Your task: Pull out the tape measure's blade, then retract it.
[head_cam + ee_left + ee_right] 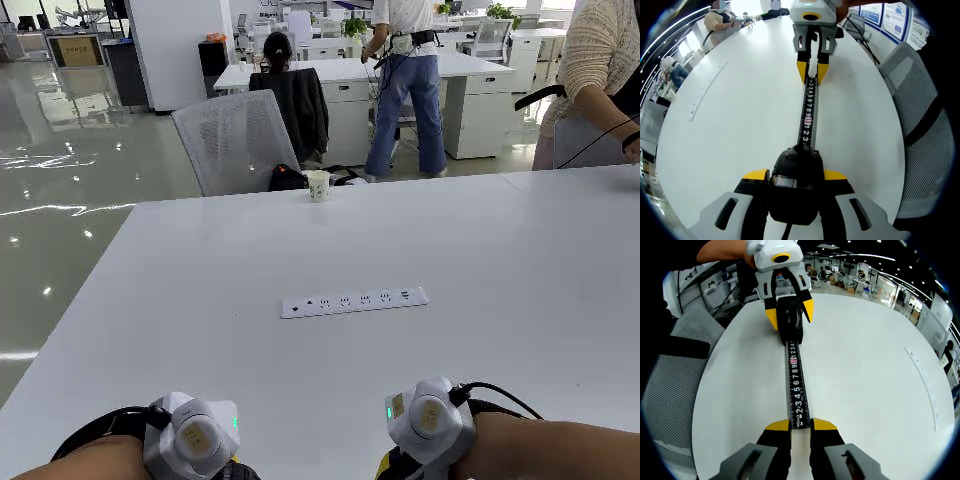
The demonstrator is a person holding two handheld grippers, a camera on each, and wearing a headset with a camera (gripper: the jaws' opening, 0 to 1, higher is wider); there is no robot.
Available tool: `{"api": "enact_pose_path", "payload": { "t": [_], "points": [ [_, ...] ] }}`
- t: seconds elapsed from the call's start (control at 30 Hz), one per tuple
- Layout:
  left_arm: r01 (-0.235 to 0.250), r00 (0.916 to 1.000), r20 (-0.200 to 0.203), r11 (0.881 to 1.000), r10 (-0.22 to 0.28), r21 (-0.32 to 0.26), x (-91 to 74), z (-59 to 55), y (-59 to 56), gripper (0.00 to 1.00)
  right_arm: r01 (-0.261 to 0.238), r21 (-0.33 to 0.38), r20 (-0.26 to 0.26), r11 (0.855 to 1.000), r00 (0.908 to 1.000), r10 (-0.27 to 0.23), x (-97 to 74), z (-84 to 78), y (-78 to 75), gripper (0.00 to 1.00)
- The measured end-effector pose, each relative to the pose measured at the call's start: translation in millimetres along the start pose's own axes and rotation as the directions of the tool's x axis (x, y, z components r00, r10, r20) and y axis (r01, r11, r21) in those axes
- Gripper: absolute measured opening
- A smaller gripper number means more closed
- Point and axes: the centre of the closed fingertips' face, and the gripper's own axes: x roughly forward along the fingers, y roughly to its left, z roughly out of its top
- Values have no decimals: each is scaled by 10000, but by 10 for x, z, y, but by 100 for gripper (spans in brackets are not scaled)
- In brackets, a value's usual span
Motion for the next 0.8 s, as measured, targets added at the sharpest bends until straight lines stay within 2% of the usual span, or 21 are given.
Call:
{"api": "enact_pose_path", "payload": {
  "t": [0.8],
  "points": [
    [-1, 10000, -80, 10000, 1, -10, 2, -18, -22, 34, 51, -45, -127, 10000, 9999, -52, -108, -135, 18, 10]
  ]
}}
